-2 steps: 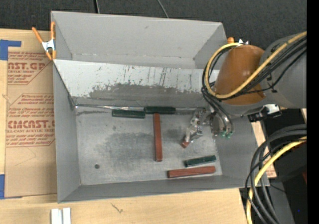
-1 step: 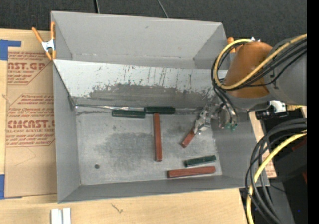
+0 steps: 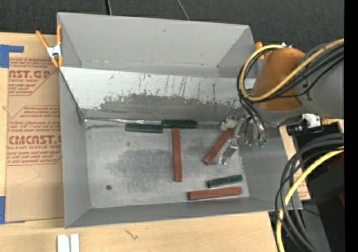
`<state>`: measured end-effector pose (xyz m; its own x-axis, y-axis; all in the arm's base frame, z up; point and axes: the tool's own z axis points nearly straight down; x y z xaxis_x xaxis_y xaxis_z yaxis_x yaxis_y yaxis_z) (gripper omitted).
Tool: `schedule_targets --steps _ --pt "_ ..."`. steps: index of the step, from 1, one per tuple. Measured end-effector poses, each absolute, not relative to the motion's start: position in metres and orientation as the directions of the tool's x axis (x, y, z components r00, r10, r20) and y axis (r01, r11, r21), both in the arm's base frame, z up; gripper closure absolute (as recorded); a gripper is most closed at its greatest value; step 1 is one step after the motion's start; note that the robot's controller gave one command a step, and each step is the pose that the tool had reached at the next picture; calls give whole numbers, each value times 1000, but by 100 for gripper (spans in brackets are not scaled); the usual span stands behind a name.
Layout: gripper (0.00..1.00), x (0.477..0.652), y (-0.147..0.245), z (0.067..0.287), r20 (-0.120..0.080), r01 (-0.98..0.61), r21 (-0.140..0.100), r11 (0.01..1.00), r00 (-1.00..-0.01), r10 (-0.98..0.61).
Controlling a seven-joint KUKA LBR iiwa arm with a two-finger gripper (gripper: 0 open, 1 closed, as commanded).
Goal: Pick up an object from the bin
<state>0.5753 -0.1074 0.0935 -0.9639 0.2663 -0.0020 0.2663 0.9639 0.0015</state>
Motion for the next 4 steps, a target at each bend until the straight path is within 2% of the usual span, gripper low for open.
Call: schedule_targets --steps 1,2,3,4 --pt "0 575 -107 93 -1 266 1 964 -964 266" --pt "100 562 -81 76 -21 -87 -3 996 -996 -87" --pt "100 562 -81 76 -21 -87 -2 996 -996 -87" --pt "100 573 -90 275 0 -113 0 994 -994 -113"
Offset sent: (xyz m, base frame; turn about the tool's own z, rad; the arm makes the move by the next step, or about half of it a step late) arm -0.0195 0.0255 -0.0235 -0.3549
